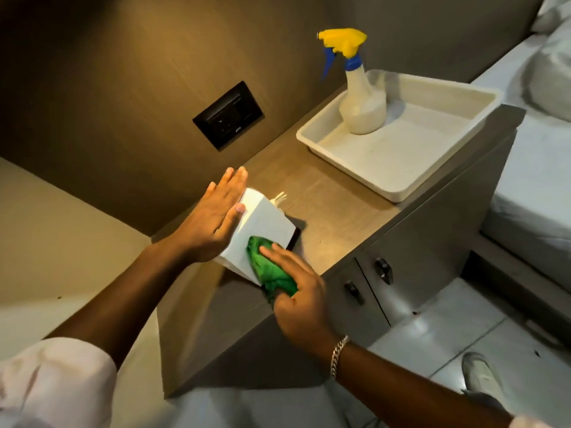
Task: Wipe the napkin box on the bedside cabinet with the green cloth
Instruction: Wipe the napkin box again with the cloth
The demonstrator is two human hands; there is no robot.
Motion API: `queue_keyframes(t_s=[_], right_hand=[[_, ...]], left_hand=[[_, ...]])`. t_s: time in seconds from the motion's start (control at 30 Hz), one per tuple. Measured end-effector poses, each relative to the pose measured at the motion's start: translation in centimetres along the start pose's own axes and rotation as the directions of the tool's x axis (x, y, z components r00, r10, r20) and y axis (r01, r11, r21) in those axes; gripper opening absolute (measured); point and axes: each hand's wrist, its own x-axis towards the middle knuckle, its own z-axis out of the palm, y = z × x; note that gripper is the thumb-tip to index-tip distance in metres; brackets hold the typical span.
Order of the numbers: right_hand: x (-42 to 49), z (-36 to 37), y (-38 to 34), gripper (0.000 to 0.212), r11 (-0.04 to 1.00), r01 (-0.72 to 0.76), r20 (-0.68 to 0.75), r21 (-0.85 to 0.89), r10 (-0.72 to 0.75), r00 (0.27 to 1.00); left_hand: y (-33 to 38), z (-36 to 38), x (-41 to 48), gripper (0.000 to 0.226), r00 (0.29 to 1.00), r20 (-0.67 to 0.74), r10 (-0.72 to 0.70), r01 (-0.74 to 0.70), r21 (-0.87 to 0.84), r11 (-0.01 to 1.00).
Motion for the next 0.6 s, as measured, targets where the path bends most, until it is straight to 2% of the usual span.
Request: queue_keyframes(t_s=[0.1, 0.17, 0.33, 0.5, 0.6], right_hand=[[0.2, -0.4, -0.7, 0.065, 0.988, -0.003, -0.083, 0.154, 0.016, 0.996], [2.7, -1.2, -1.5, 0.063, 0.986, -0.033, -0.172, 0.165, 0.062, 0.983], [3.6, 0.7, -2.5, 0.064, 1.000, -0.010, -0.208, 0.007, 0.011, 0.978], [-2.1, 2.8, -0.5, 0.071, 0.976, 0.143, -0.055, -0.161, -0.154, 0.987], [-1.3, 1.3, 0.1, 0.071, 0.983, 0.131, -0.140, -0.130, -0.149, 0.979]], left_hand=[[0.1, 0.2, 0.0, 0.068, 1.000, -0.006, -0.001, 0.001, -0.003, 1.000], [0.2, 0.2, 0.0, 0.070, 1.000, -0.012, 0.000, 0.000, -0.008, 1.000], [-0.1, 0.4, 0.2, 0.063, 0.999, -0.040, 0.001, -0.002, -0.017, 1.000], [-0.3, 0.5, 0.4, 0.062, 0.999, -0.043, 0.014, -0.015, -0.030, 0.999], [-0.3, 0.5, 0.4, 0.062, 0.999, -0.045, 0.007, -0.008, -0.017, 1.000]])
